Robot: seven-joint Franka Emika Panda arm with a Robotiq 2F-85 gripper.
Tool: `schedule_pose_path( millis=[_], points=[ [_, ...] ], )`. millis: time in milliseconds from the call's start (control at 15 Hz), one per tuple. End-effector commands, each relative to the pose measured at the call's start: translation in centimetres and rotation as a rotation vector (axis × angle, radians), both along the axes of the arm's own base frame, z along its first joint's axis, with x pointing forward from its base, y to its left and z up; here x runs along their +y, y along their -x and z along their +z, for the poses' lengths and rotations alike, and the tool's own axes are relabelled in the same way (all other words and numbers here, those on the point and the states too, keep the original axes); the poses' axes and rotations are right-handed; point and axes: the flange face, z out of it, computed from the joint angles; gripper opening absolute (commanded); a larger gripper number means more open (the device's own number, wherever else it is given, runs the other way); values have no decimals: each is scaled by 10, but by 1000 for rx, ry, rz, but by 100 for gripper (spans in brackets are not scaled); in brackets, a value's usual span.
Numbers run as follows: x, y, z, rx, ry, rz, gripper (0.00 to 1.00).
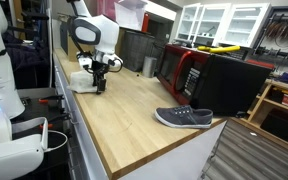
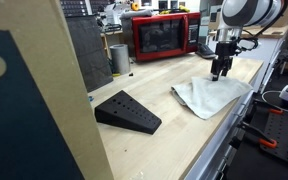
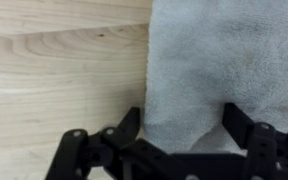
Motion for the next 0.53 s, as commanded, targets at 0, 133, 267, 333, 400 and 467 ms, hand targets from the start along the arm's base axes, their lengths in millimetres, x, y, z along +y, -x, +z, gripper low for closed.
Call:
schedule_pose_path(
  millis=[0, 133, 267, 333, 400, 467],
  points=[
    [-1, 3, -11, 5, -39, 2, 58],
    [-2, 1, -9, -19, -54, 3, 43],
    [-2, 0, -6, -37, -59, 12, 28],
    [-2, -2, -3, -47, -52, 22, 19],
    [-2, -3, -1, -54, -45, 28, 13],
    [-2, -5, 4, -62, -33, 38, 6]
  ],
)
